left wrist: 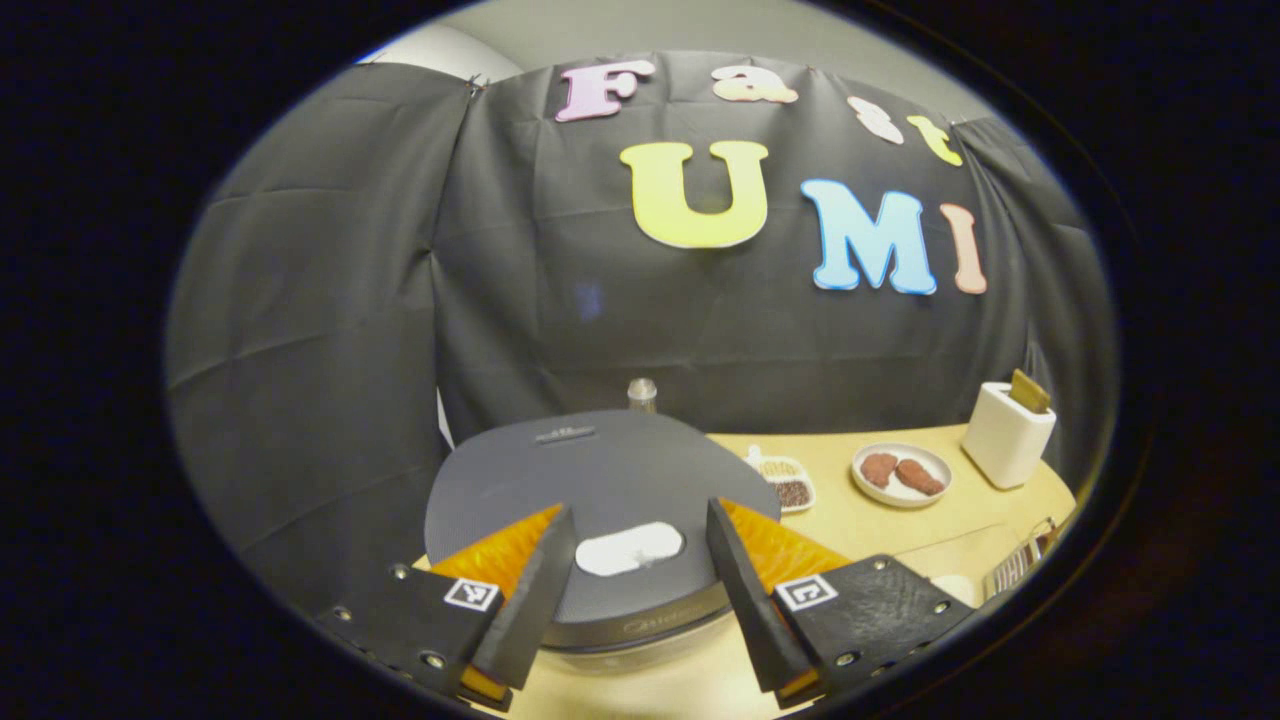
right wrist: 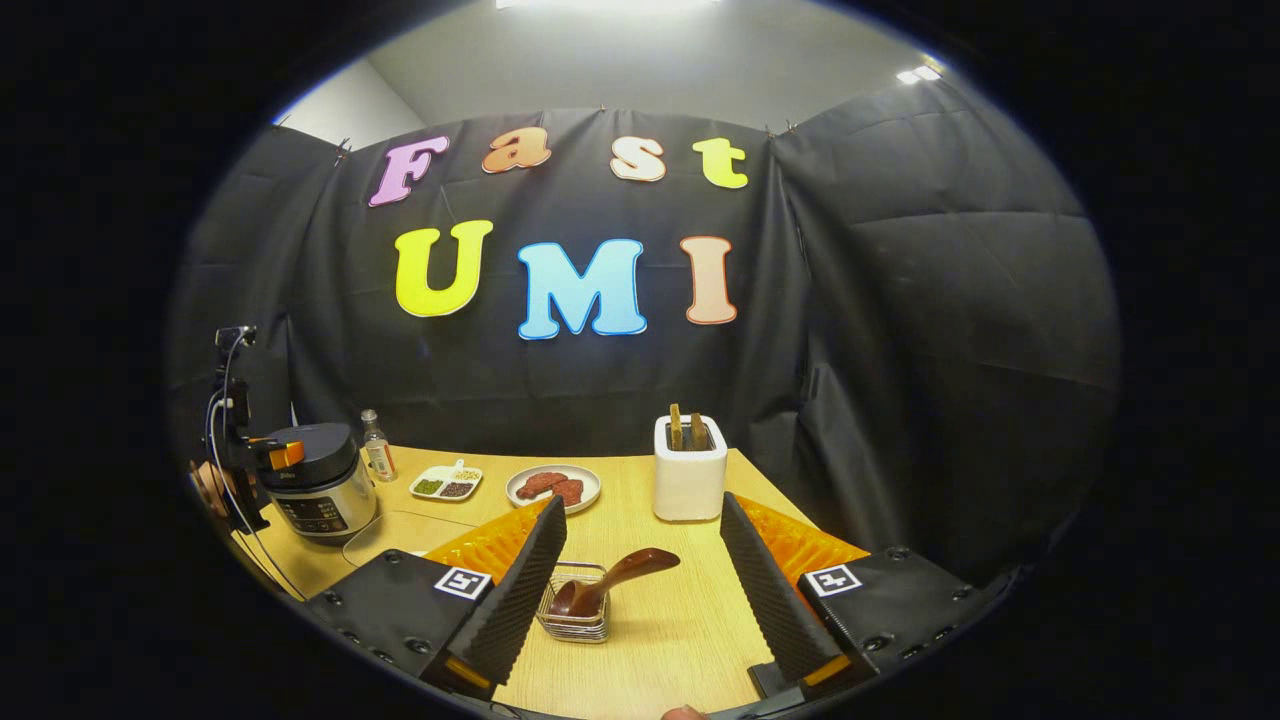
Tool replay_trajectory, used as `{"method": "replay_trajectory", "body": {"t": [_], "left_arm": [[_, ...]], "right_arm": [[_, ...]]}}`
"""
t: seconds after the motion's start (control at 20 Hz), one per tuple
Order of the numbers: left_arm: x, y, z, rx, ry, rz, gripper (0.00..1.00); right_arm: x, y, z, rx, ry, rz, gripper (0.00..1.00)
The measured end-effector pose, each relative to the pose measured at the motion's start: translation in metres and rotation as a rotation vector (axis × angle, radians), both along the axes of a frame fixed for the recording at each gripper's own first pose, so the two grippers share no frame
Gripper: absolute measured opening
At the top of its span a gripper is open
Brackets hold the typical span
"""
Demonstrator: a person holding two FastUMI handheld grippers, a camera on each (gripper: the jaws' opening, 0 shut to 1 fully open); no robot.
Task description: Close the left gripper, press the button to open the rice cooker; take a wooden spoon from the chopstick holder with the right hand, scoop a spoonful of rice and pour it into the rice cooker, then put the wooden spoon back into the chopstick holder.
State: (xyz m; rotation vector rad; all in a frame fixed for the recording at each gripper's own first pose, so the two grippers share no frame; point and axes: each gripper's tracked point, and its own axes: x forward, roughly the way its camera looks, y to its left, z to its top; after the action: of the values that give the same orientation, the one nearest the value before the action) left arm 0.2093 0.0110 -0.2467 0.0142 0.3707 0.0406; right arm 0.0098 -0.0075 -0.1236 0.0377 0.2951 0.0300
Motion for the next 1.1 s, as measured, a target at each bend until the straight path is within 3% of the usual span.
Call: {"method": "replay_trajectory", "body": {"t": [0.25,0.45,0.65,0.8,0.85,0.9,1.1], "left_arm": [[-0.009,-0.002,-0.016,0.005,0.017,0.027,0.87],[-0.01,-0.006,0.005,0.035,-0.02,0.045,0.86],[-0.043,-0.028,0.085,0.008,-0.15,0.022,0.82],[-0.08,-0.044,0.144,0.048,-0.24,-0.023,0.82],[-0.095,-0.052,0.162,0.057,-0.266,-0.035,0.82],[-0.109,-0.055,0.179,0.061,-0.289,-0.041,0.82],[-0.159,-0.067,0.219,0.035,-0.339,-0.07,0.82]], "right_arm": [[-0.005,-0.01,-0.001,-0.016,0.006,0.004,0.98],[-0.007,-0.011,0.008,-0.009,-0.01,0.02,0.98],[-0.006,-0.011,0.025,-0.031,-0.07,0.064,0.98],[-0.007,-0.003,0.029,0.002,-0.09,0.115,0.98],[-0.008,0.002,0.03,0.017,-0.093,0.138,0.93],[-0.01,0.006,0.032,0.026,-0.099,0.162,0.98],[-0.016,0.016,0.046,0.044,-0.13,0.193,0.98]]}}
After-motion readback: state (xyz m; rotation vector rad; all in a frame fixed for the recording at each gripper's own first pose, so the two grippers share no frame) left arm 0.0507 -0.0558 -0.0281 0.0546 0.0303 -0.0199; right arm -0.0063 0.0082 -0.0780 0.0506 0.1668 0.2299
